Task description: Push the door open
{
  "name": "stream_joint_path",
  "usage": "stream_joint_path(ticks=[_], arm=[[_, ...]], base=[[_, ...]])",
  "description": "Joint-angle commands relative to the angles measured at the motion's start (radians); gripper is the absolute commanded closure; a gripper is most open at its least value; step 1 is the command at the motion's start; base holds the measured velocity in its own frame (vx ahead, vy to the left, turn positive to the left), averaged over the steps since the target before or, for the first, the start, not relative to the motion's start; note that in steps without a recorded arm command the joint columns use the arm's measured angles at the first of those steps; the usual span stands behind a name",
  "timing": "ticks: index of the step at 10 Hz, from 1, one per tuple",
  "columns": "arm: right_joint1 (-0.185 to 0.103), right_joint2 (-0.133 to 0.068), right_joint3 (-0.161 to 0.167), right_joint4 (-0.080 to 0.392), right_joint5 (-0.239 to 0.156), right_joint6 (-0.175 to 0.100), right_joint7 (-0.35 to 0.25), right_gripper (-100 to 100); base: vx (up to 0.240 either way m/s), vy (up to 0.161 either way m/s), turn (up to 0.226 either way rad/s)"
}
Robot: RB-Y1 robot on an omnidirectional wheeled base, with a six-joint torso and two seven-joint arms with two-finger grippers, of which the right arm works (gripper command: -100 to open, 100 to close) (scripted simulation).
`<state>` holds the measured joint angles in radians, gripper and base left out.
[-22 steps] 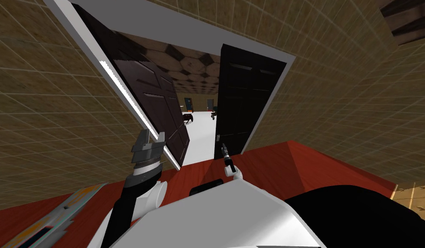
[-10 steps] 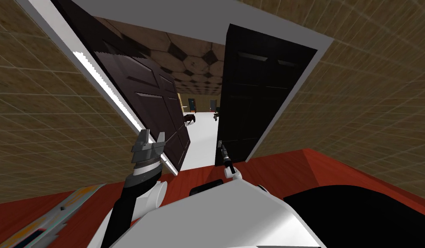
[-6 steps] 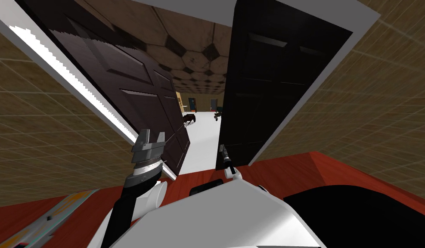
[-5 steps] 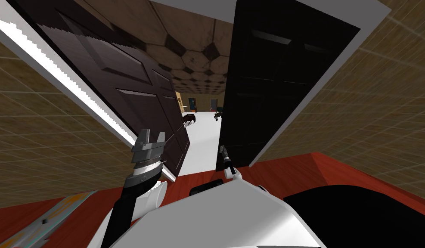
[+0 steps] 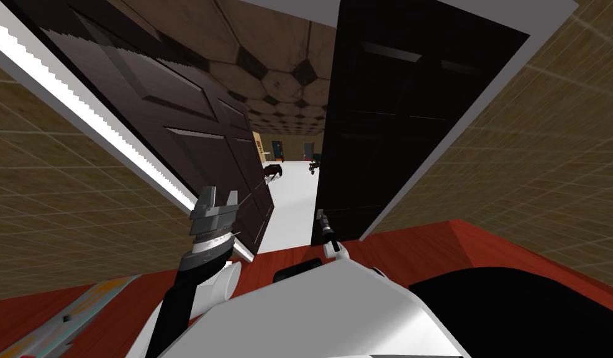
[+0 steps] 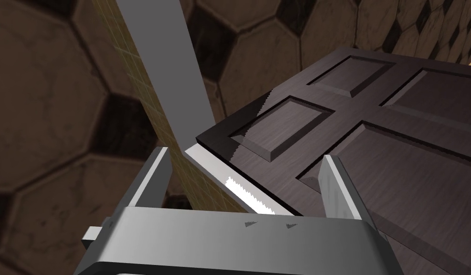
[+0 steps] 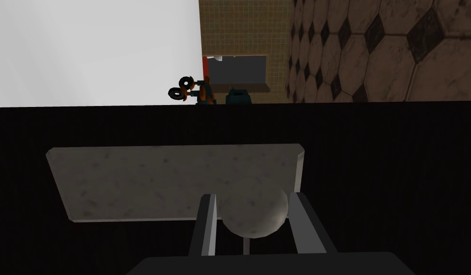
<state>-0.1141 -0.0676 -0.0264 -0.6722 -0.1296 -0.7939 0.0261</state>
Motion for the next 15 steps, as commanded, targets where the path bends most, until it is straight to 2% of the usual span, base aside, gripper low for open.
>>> stream_joint_path(ticks=[1,2,3,4,8,9,11,15], arm=[[0.000,0.000,0.000,0.000,0.000,-0.001,0.000,100],[0.000,0.000,0.000,0.000,0.000,-0.001,0.000,100],[0.002,-0.005,-0.020,0.001,0.003,0.002,0.000,100],[0.002,-0.006,-0.024,0.001,0.004,0.002,0.000,100],[0.003,-0.016,-0.078,0.000,0.013,0.004,0.000,100],[0.003,-0.016,-0.078,0.000,0.013,0.004,0.000,100],[0.003,-0.020,-0.113,0.000,0.019,0.005,-0.001,100],[0.004,-0.025,-0.162,-0.001,0.027,0.007,-0.001,100]], base=[[-0.007,0.001,-0.002],[0.000,0.000,0.000],[0.104,0.036,-0.009],[0.157,0.042,-0.030],[0.185,0.021,-0.010],[0.125,0.016,-0.028],[0.129,0.035,-0.012],[0.133,0.021,-0.015]])
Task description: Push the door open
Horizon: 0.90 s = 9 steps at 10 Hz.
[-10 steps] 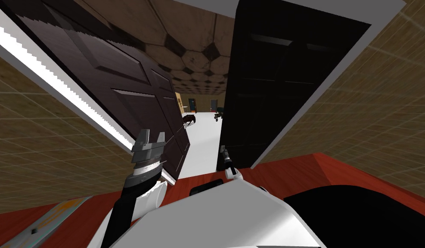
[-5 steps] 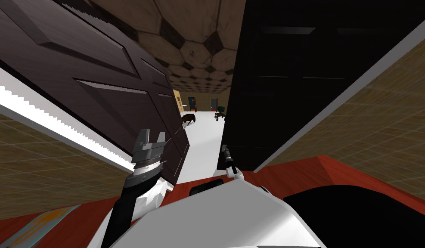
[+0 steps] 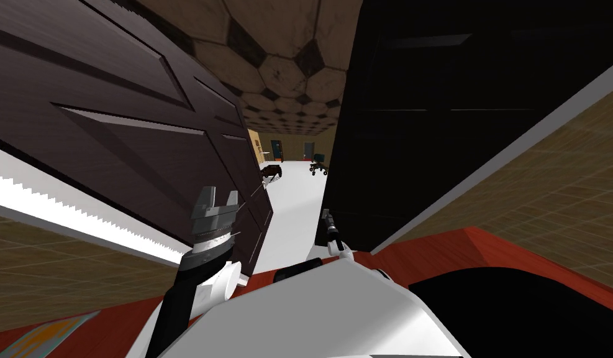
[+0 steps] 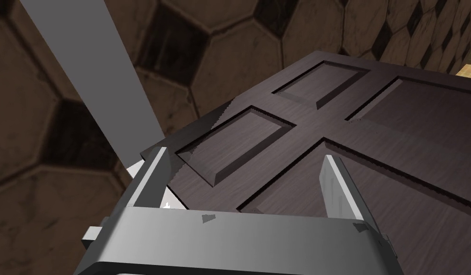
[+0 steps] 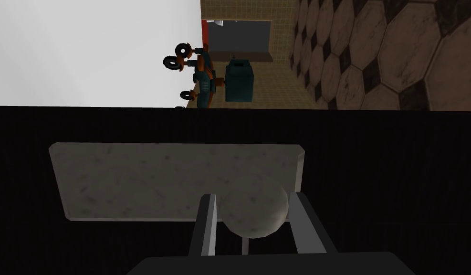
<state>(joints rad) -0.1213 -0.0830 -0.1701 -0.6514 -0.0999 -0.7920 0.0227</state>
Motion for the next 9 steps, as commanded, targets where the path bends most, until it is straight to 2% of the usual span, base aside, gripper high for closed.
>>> stream_joint_path(ticks=[1,9], arm=[[0.011,-0.010,-0.029,-0.022,-0.001,0.005,0.002,100],[0.013,-0.012,-0.114,-0.023,0.013,0.008,0.002,100]], base=[[0.122,0.034,-0.026],[0.098,0.021,-0.023]])
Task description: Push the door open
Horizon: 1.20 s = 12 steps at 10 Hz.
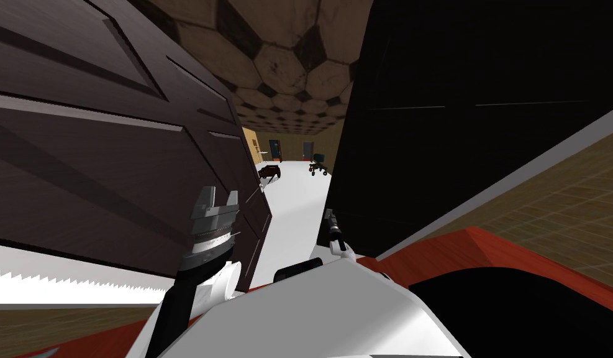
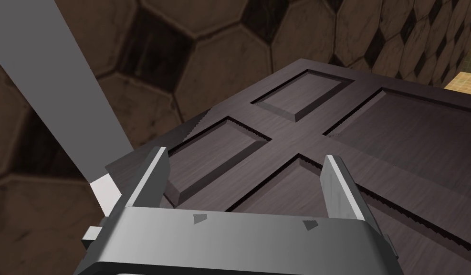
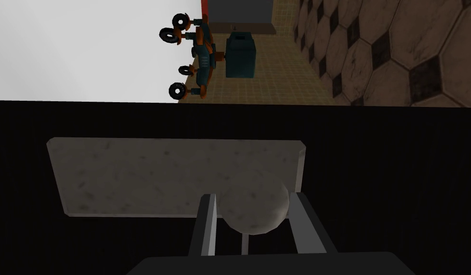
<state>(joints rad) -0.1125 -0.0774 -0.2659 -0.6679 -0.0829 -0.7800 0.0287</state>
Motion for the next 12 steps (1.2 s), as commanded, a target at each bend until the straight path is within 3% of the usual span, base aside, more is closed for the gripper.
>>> stream_joint_path(ticks=[1,5,7,10,11,12], arm=[[0.004,-0.017,-0.029,-0.006,-0.002,-0.003,-0.004,100],[0.005,-0.016,-0.071,-0.007,0.005,-0.002,-0.004,100],[0.005,-0.016,-0.071,-0.007,0.005,-0.002,-0.004,100],[0.006,-0.012,-0.122,-0.007,0.014,0.000,-0.005,100],[0.015,-0.003,-0.105,-0.022,0.014,0.014,-0.004,-100],[0.015,-0.002,-0.104,-0.023,0.014,0.014,-0.004,-100]], base=[[0.106,0.009,-0.012],[0.098,0.022,-0.022],[0.046,0.007,-0.003],[0.105,0.025,-0.061],[-0.043,0.068,-0.037],[-0.171,0.093,-0.009]])
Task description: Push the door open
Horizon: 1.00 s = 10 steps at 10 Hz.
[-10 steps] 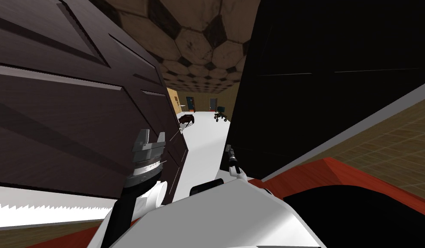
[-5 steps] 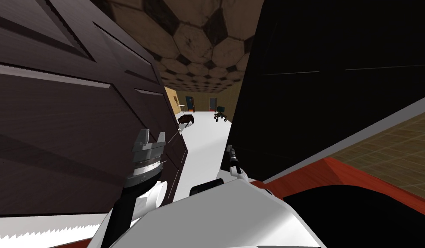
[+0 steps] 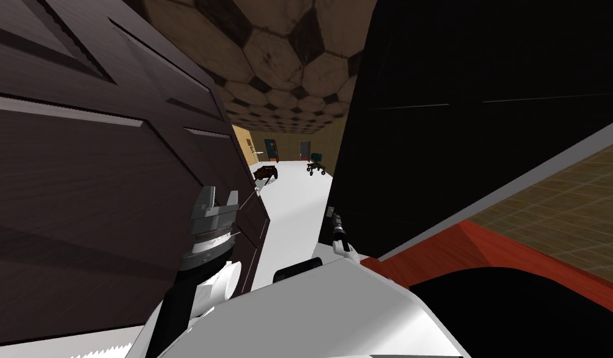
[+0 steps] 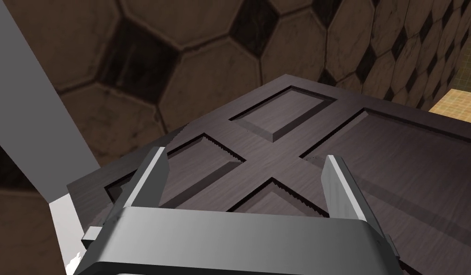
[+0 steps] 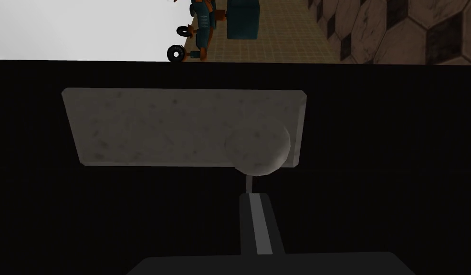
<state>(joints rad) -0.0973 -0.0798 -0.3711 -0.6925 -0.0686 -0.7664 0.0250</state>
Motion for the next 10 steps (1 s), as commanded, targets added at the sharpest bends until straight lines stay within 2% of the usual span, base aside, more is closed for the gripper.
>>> stream_joint_path(ticks=[1,5,6,7,10], arm=[[0.001,0.004,0.002,0.000,0.000,0.000,0.000,-100],[0.004,0.022,0.007,-0.007,0.001,-0.002,0.000,-100],[0.008,0.021,0.007,-0.015,0.002,0.002,0.000,-100],[0.011,0.016,0.004,-0.014,0.001,-0.004,0.001,-100],[0.014,0.014,-0.002,-0.010,-0.001,-0.014,0.002,-100]], base=[[-0.204,0.119,-0.017],[-0.186,0.144,-0.026],[-0.077,0.056,-0.010],[0.070,-0.042,0.030],[0.203,-0.069,0.029]])
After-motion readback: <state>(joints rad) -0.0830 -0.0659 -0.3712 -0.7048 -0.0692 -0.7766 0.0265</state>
